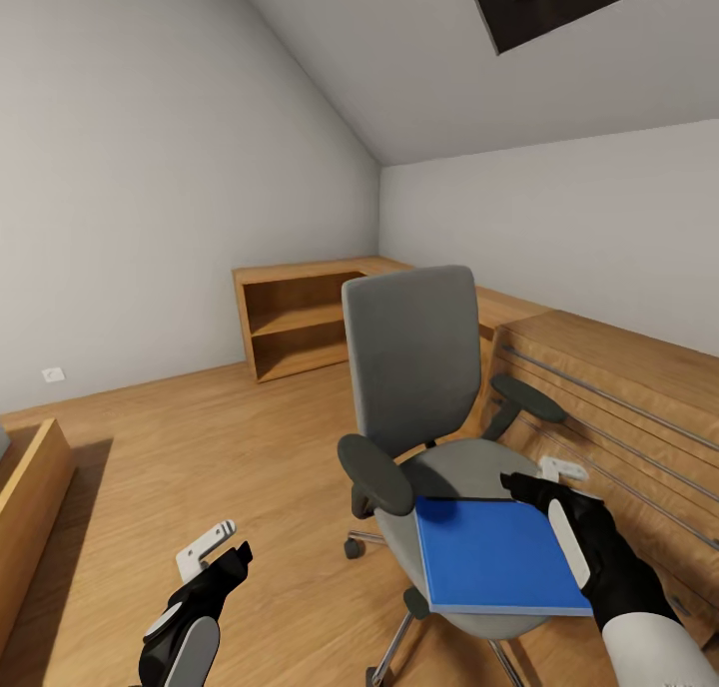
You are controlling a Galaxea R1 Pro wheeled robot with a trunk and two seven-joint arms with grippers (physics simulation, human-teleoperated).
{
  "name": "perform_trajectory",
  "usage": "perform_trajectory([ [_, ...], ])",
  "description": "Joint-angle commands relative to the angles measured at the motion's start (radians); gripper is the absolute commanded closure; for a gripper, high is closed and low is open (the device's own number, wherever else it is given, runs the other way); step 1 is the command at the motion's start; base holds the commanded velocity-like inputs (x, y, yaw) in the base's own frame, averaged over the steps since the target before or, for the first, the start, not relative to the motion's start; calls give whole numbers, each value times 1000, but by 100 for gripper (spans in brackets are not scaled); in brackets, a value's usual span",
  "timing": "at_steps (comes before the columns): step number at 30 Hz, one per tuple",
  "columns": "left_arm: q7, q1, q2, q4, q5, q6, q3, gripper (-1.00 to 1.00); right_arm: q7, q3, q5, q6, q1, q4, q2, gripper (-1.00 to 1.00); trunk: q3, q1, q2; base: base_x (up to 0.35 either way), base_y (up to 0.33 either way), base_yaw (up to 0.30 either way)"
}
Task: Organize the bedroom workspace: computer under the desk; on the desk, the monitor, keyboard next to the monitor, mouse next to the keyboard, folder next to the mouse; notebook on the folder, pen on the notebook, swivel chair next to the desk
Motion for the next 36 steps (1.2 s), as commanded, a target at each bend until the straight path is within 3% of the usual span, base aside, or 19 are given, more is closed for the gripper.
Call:
perform_trajectory([
  [1, 7, -1, 0, -1, 6, 3, -1, -100, -10, 1, -10, 4, -1, 2, 0, -100, -1, 0, 0, 0, 0, 0],
  [10, 7, -1, 0, -1, 6, 3, -1, -100, -24, 1, -8, 4, -1, 15, -1, -100, -1, 0, 0, 0, 0, 0],
  [18, 7, -1, 0, -1, 6, 3, -1, -100, -27, 0, 31, -2, -5, 76, -1, -100, -1, 0, 0, 0, 0, 0],
  [36, 7, -1, 0, -1, 6, 4, -1, -100, -42, -1, 31, -2, -5, 76, -1, -100, -1, 0, 0, 0, 0, 0],
])
